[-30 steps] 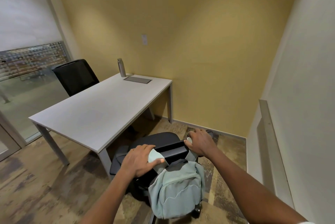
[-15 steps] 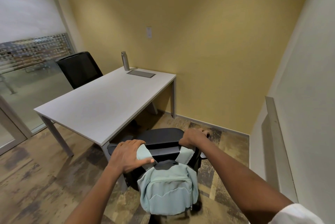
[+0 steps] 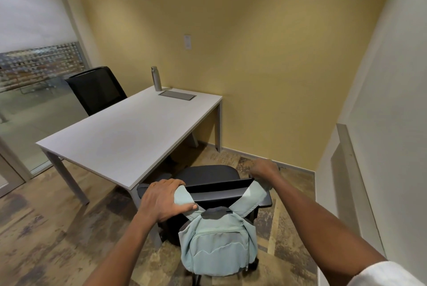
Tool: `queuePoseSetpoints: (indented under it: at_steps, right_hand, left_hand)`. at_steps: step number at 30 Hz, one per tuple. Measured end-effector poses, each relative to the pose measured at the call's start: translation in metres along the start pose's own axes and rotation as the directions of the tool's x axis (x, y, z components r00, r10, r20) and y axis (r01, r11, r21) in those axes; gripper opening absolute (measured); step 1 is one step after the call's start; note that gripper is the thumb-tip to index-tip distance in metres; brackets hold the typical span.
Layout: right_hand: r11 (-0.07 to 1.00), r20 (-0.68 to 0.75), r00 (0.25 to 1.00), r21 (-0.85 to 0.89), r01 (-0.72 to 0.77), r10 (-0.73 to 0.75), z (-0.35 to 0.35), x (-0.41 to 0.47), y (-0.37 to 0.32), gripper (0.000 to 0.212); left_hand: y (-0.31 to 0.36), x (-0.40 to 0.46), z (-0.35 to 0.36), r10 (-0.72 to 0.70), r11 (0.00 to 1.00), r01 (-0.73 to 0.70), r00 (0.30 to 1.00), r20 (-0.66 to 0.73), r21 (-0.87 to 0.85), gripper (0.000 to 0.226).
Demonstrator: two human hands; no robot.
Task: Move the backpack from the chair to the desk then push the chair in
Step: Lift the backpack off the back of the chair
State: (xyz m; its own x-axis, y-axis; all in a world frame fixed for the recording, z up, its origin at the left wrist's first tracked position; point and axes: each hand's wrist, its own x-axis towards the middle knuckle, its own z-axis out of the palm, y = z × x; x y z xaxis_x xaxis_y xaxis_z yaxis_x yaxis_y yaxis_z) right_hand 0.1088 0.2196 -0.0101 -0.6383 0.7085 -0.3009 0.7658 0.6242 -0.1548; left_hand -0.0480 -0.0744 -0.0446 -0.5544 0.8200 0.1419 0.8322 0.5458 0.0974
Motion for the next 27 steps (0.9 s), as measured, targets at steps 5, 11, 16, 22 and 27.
queuePoseSetpoints:
  at_steps: [5,11,16,22,27]
  right_hand:
    - [0.907,0.003,0.997,0.415,-0.070,0.075,0.001,-0.012,0.019,0.007]
    - [0.729,0.087,0.970,0.645,-0.228,0.227,0.016,-0.018,0.027,0.012]
    - [0.654,0.233,0.937,0.672,-0.348,0.259,0.017,-0.032,0.040,0.010]
    - [0.751,0.226,0.957,0.595,-0.285,0.184,0.012,-0.078,0.033,0.020]
    - [0.975,0.286,0.958,0.219,-0.040,-0.025,0.020,-0.103,-0.001,0.035]
  left_hand:
    - [-0.004,0.001,0.000,0.005,1.000,-0.005,1.000,0.016,-0.004,0.093]
    - [-0.006,-0.002,0.000,0.004,1.000,-0.003,1.000,0.013,-0.030,0.091]
    - [-0.002,0.000,0.003,-0.002,0.999,0.001,1.000,-0.001,-0.042,0.088]
    - [0.012,-0.001,0.003,0.009,1.000,-0.009,1.000,-0.018,-0.015,0.090]
    - [0.020,-0.005,0.004,0.013,1.000,-0.013,1.000,-0.015,-0.010,0.089]
